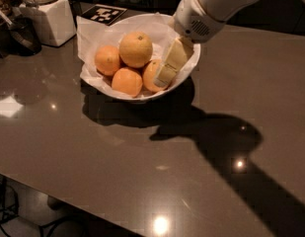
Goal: Pick orange from white bowl
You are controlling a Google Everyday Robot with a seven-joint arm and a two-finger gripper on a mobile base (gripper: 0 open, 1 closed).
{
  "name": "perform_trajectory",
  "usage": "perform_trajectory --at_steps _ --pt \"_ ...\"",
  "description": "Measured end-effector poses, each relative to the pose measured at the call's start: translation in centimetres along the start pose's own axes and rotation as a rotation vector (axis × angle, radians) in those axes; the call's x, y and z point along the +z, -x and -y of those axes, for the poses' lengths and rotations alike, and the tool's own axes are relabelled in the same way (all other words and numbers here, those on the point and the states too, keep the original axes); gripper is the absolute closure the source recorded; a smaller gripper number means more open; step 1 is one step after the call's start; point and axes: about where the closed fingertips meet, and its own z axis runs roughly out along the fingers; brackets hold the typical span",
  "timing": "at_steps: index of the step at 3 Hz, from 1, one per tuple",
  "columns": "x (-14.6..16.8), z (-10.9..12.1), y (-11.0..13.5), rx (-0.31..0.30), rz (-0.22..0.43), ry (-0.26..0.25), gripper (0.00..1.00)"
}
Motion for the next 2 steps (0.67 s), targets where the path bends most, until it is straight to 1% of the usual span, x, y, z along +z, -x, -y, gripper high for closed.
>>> perform_trajectory --at_steps 1,2 --pt "1.2 1.1 0.7 0.007 -0.009 0.012 0.00" --pt "1.9 2.5 1.0 0.014 -0.021 0.014 0.00"
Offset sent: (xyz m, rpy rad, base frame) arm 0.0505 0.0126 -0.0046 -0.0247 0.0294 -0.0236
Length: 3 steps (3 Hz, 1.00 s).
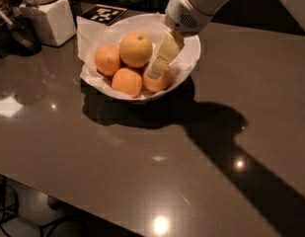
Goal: Pick orange from white bowl
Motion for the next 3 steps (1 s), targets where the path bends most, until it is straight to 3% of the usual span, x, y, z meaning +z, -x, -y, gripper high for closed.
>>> perform_trajectory --at_steps 3 --pt "3.9 2.9 0.6 0.014 -0.038 0.069 0.04"
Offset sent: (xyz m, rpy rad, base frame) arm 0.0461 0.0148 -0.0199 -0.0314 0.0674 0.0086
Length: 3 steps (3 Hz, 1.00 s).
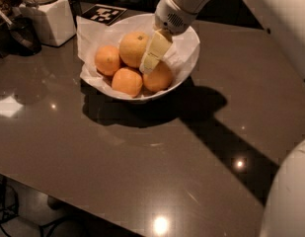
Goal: Pick orange from white bowl
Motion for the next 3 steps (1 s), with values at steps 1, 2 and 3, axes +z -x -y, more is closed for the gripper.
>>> perform_trajectory --at_steps 1,2,3 --pt "1.7 0.0 0.2 -0.002 -0.010 0.046 0.09" --pt "3.3 -0.7 0.6 -0.013 -0.020 0.099 0.08" --pt "4.2 -1.2 1.2 -0.033 -0.028 0.126 0.26"
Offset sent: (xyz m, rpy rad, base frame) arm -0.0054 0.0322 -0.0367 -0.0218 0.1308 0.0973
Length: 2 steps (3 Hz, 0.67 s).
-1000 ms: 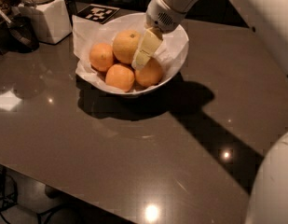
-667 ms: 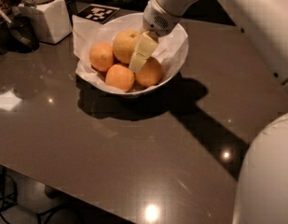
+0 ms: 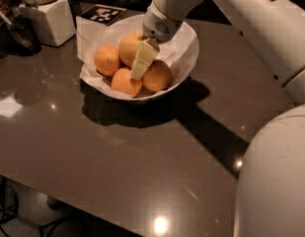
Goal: Pick orange from white bowl
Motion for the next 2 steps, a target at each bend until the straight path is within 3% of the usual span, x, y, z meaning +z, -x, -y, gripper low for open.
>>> perform_trajectory --at_steps 2 --pt "-0.39 -0.10 0.70 0.000 0.002 0.015 0.72"
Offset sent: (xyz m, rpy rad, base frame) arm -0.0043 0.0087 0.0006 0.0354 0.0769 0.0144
